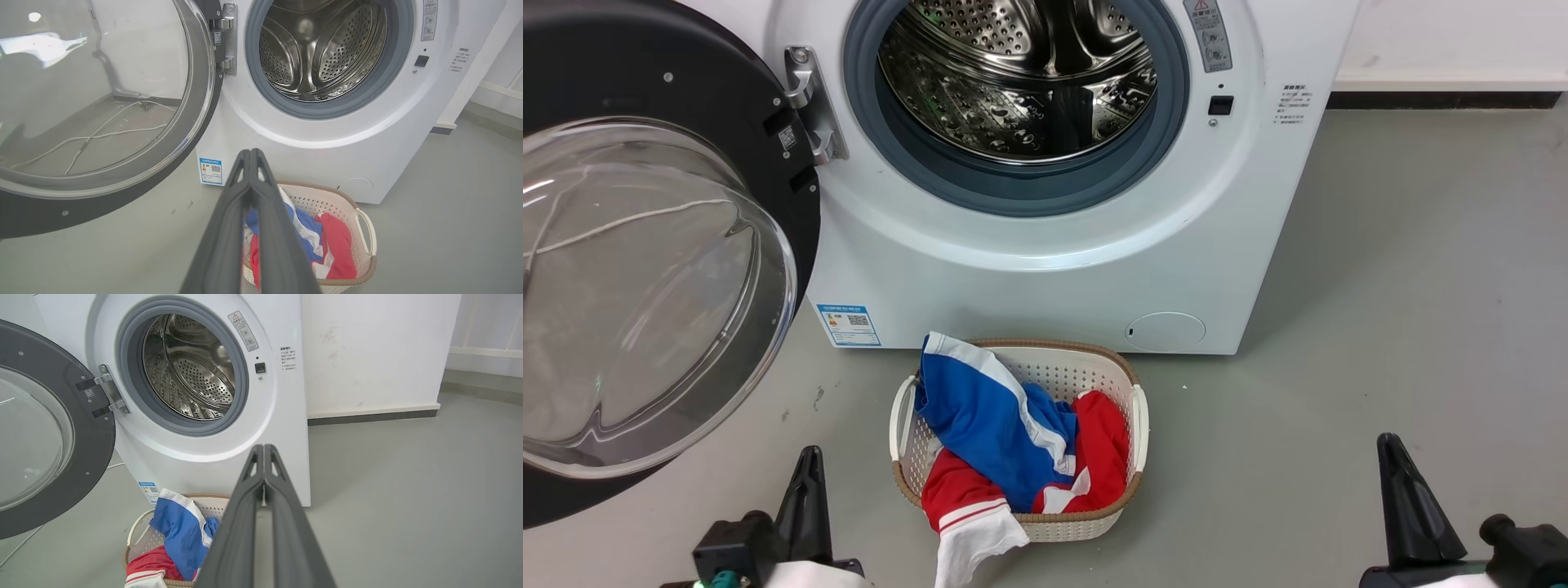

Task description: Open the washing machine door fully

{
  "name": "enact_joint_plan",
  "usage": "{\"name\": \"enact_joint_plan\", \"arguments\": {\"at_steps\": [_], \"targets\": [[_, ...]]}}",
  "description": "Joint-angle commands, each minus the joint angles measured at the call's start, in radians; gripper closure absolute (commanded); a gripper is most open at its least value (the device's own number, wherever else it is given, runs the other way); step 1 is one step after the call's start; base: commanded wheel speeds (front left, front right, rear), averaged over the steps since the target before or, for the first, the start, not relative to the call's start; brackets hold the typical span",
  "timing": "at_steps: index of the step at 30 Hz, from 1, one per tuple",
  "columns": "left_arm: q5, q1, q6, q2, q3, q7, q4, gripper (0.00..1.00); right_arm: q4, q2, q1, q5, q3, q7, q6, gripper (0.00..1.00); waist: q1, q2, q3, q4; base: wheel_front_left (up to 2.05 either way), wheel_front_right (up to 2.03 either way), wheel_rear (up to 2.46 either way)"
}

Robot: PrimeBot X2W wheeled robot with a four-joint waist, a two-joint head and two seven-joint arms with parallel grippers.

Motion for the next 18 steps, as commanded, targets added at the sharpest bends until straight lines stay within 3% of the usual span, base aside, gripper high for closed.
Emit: {"name": "enact_joint_plan", "arguments": {"at_steps": [1, 18], "targets": [[-0.052, -0.025, -0.005, 0.001, 0.008, 0.010, -0.009, 1.00, -0.007, -0.007, -0.021, 0.057, 0.001, 0.007, 0.000, 1.00, 0.0000, 0.0000, 0.000, 0.000, 0.00, 0.00, 0.00], [-0.373, -0.061, -0.035, 0.001, 0.025, 0.084, 0.015, 1.00, 0.053, -0.025, -0.082, 0.392, 0.005, 0.067, 0.000, 1.00, 0.0000, 0.0000, -0.004, -0.004, 0.00, 0.00, 0.00]]}}
